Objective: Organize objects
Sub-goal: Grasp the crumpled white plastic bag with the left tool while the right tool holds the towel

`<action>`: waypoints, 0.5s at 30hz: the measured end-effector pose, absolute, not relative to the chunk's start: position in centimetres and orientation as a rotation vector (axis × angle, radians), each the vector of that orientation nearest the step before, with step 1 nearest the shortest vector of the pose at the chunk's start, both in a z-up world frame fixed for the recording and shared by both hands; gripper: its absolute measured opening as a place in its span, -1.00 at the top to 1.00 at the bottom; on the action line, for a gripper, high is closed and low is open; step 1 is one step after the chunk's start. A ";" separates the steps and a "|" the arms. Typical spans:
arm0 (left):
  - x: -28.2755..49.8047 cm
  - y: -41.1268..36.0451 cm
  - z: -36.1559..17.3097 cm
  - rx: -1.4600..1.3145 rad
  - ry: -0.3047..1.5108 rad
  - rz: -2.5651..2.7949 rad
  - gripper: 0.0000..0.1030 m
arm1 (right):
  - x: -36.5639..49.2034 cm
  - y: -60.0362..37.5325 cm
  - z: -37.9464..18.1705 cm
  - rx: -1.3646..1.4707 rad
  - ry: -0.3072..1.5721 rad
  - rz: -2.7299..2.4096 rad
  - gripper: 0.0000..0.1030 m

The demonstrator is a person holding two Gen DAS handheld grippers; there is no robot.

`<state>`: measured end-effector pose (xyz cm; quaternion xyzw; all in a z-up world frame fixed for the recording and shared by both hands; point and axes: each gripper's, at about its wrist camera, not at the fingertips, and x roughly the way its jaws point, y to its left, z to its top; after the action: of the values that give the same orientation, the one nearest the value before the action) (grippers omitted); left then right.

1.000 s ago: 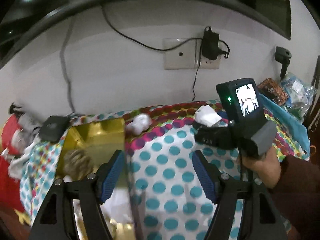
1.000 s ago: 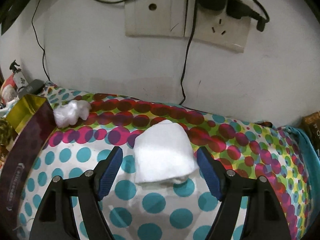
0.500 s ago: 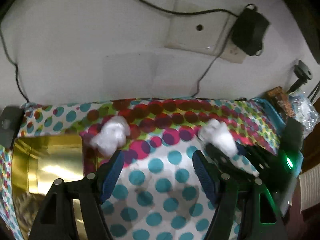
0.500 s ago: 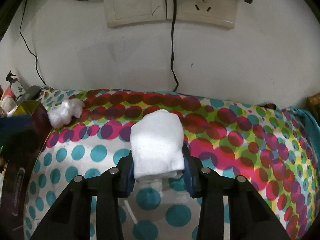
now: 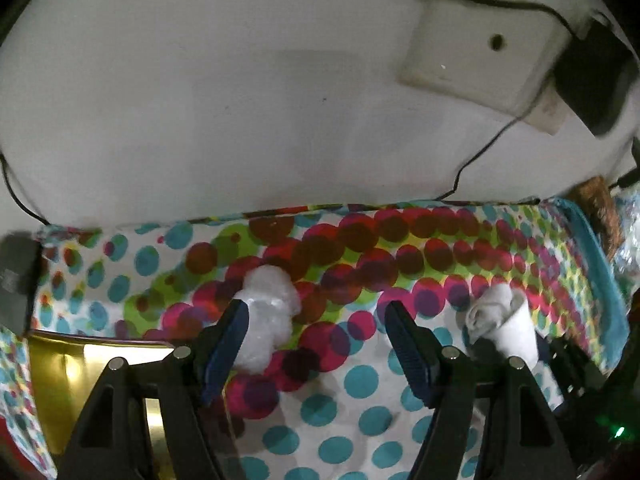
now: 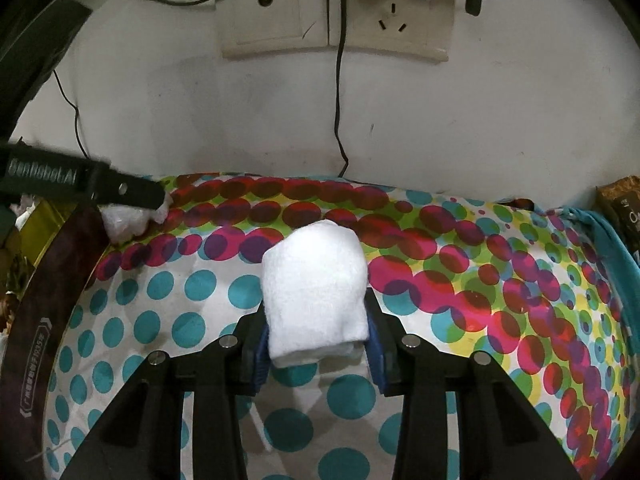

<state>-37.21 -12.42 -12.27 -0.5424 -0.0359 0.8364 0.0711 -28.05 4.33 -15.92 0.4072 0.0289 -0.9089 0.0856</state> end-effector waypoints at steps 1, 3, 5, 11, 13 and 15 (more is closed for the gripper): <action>-37.5 -12.5 -12.5 -1.650 -0.112 2.502 -0.41 | -28.1 4.1 -15.9 1.215 0.090 -2.709 0.28; -38.1 -12.4 -12.8 -1.681 -0.075 2.499 -0.41 | -28.1 3.7 -15.9 1.216 0.095 -2.704 0.28; -38.3 -12.4 -12.9 -1.706 -0.015 2.511 -0.41 | -28.1 3.2 -15.9 1.219 0.101 -2.700 0.28; -38.6 -13.2 -13.4 -1.753 0.018 2.537 -0.41 | -28.3 2.0 -15.9 1.226 0.108 -2.690 0.26; -38.5 -13.0 -13.4 -1.759 0.045 2.543 -0.41 | -28.3 1.4 -15.9 1.230 0.110 -2.688 0.25; -38.7 -12.4 -13.7 -1.769 0.074 2.559 -0.41 | -28.4 1.0 -15.9 1.231 0.113 -2.687 0.24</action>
<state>-38.65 -12.43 -13.69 -0.5684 0.0237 0.8223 0.0151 -28.36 0.97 -15.88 0.4143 0.0381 -0.9047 0.0920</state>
